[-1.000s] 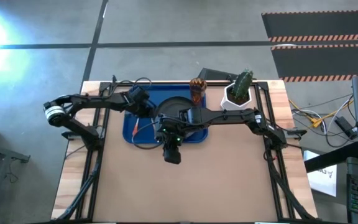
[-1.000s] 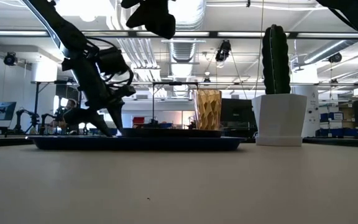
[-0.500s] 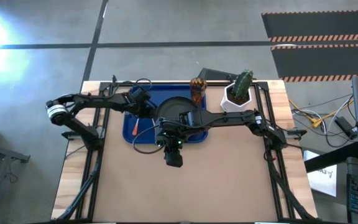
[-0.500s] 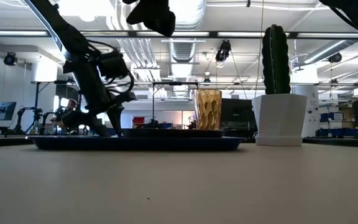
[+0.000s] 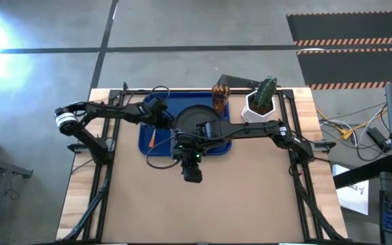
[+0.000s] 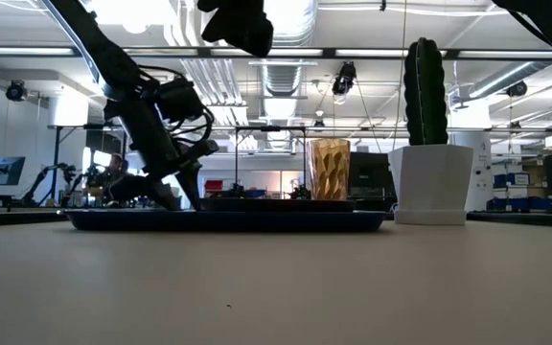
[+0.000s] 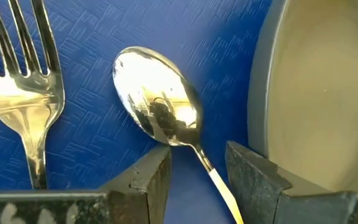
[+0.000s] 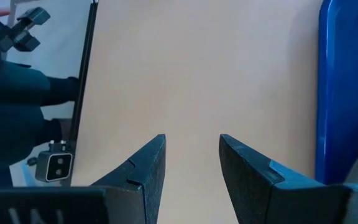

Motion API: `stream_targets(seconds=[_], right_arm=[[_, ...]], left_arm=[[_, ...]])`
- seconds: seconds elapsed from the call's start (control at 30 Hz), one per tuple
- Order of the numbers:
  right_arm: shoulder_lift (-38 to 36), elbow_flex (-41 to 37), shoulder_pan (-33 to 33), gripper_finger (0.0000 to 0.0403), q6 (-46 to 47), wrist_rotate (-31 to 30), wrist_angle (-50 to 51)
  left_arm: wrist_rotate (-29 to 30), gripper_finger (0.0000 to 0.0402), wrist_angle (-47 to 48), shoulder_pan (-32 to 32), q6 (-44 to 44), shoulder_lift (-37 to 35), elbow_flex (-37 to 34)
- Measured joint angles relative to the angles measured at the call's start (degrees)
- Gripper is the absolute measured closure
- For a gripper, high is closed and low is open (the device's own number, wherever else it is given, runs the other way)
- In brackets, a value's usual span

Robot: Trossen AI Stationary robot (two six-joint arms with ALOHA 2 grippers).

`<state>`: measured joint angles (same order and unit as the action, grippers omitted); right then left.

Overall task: Pick and place plate/cup/fork/spoon on tray
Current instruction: Adjust the orange spoon on the blue tray

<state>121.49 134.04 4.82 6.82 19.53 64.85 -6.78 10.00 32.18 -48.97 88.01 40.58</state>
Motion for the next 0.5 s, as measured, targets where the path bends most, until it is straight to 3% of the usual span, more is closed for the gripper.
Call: stream_targets(seconds=[0.23,0.5], right_arm=[[0.0,0.0,0.55,0.0264,-1.43,0.02,0.01],[0.0,0.0,0.9,0.0264,-2.02,0.04,0.31]], left_arm=[[0.12,0.0277,-0.3,0.0,-1.6,0.92,0.0],[-0.05,0.0392,-0.81,-0.05,-0.35,2.08,0.0]])
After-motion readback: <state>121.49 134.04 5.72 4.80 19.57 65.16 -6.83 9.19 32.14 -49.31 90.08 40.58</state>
